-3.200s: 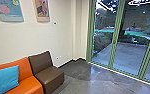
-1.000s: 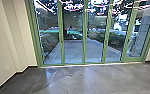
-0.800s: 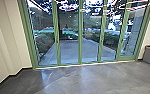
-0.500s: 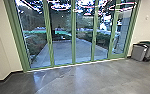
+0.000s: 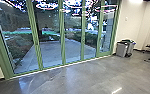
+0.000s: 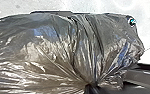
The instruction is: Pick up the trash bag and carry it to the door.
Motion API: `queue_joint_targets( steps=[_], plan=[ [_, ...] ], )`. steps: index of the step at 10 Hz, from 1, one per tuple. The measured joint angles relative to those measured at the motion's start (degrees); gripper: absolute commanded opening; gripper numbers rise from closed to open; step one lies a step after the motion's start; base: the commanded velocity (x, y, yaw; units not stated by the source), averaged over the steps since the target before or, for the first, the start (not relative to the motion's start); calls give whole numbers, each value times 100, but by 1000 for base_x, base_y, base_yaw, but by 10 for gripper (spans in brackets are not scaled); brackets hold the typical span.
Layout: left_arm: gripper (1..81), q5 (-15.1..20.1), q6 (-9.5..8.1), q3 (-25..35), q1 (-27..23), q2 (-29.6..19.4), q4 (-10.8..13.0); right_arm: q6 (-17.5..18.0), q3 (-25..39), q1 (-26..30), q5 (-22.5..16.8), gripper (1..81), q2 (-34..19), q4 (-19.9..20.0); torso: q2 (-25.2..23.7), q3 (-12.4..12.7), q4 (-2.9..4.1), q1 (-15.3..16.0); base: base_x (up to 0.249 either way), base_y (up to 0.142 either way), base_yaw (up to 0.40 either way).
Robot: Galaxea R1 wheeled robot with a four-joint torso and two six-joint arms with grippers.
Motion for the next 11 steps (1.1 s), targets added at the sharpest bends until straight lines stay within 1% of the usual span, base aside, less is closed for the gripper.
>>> queue_joint_targets(
  steps=[8, 11],
  plan=[
    [10, 0, 0, -2, 0, 0, 0, 0, -32, -1, 0, 811, 16, -4, 0, 0, 0, 0, 0, 0, -336],
    [10, -4, 0, 0, -1, 0, 0, 0, -35, -30, -2, 811, 16, -2, 0, 0, 0, 0, 0, 0, -181]
  ],
)
